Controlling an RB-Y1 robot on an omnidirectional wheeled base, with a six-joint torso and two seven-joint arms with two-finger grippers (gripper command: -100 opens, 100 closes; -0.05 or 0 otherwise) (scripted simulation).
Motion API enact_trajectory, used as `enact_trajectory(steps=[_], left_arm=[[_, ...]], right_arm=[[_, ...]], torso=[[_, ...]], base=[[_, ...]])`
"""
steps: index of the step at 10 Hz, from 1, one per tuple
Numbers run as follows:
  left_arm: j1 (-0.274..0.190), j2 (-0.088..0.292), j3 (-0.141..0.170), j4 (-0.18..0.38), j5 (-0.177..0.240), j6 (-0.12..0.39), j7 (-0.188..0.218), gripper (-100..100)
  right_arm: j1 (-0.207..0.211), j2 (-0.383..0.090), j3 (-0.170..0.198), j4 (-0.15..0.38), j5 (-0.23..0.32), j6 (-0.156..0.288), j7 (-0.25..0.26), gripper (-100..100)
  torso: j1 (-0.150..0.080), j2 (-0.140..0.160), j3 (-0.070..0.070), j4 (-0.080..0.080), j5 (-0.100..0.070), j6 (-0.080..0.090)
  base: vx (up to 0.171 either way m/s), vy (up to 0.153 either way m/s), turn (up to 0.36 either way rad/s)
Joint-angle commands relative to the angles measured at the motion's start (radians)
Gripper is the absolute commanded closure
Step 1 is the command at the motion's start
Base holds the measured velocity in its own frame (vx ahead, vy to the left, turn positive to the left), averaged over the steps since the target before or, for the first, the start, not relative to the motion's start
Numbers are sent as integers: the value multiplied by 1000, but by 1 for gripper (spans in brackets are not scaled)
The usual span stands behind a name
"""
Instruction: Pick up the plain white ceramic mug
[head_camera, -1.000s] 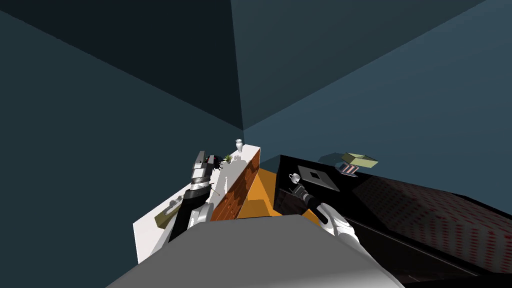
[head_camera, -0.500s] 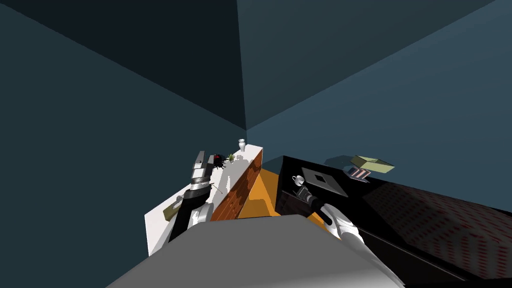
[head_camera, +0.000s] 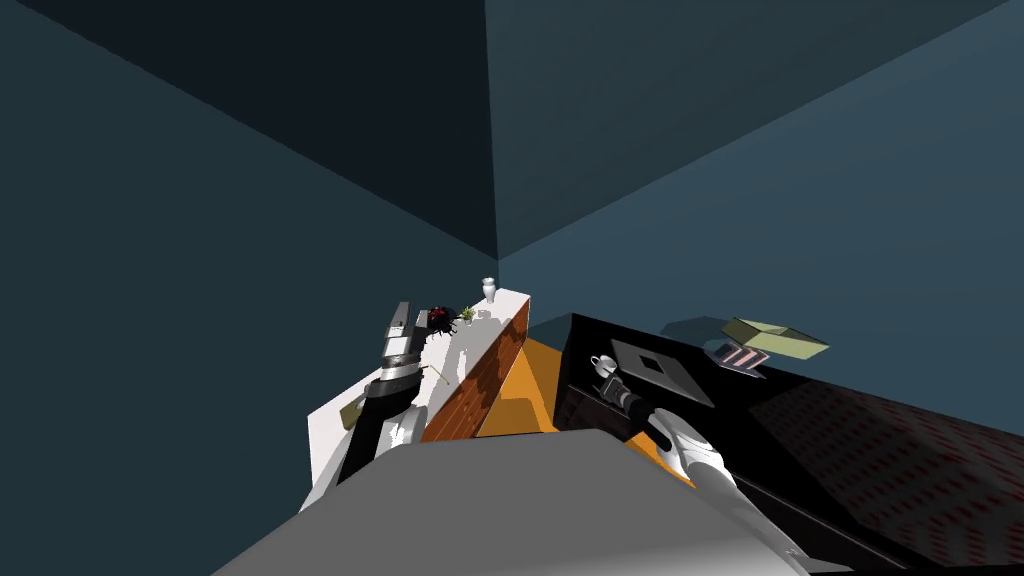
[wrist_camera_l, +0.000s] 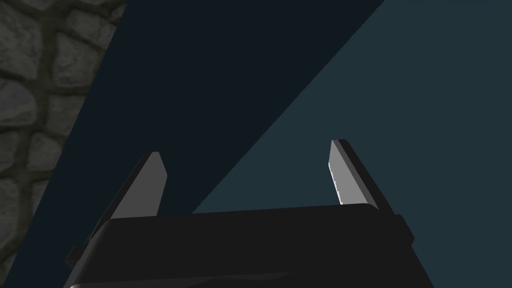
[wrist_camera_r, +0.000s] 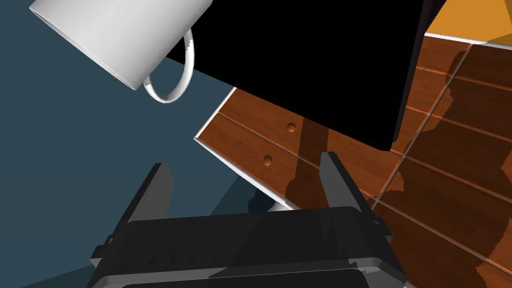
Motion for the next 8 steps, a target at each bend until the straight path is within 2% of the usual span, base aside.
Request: enact_trajectory(steps=[1,2,5,8], left_arm=[[0,0,0,0,0,0,0,0],[0,0,0,0,0,0,0,0],[0,0,0,0,0,0,0,0],[0,0,0,0,0,0,0,0]], right_arm=[[-20,-14,-19,50,21,-11,28,-100],[-20,-14,-19,56,21,-11,28,-100],[-57,-51,-58,152,67,-29,70,-100],[-86,-81,-90,221,97,-42,95,-100]], torso=[[0,0,0,0,0,0],[0,0,0,0,0,0],[-1,-1,0,0,0,0],[-2,-1,-1,0,0,0]], base=[[11,-9,118],[10,-10,100],[18,-21,186],[25,-43,153]])
